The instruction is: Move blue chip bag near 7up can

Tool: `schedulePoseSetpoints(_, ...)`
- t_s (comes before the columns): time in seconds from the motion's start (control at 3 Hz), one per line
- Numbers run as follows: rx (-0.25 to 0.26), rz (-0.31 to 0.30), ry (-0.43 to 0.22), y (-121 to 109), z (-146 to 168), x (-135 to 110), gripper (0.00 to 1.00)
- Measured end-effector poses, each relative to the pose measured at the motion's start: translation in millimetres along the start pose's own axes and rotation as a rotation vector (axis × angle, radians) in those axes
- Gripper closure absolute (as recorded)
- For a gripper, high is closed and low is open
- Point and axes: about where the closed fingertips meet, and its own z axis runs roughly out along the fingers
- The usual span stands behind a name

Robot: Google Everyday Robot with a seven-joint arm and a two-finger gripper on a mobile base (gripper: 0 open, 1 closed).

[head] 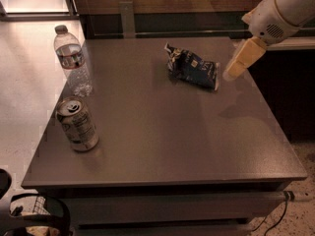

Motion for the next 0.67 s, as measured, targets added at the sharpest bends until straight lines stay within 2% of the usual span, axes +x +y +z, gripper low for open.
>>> schedulePoseSetpoints(0.33,-0.034,0.051,-0.094,-7,41,-3,0.0)
schedulePoseSetpoints(0.67,-0.094,0.104,-0.176,-9,81,-12,0.0)
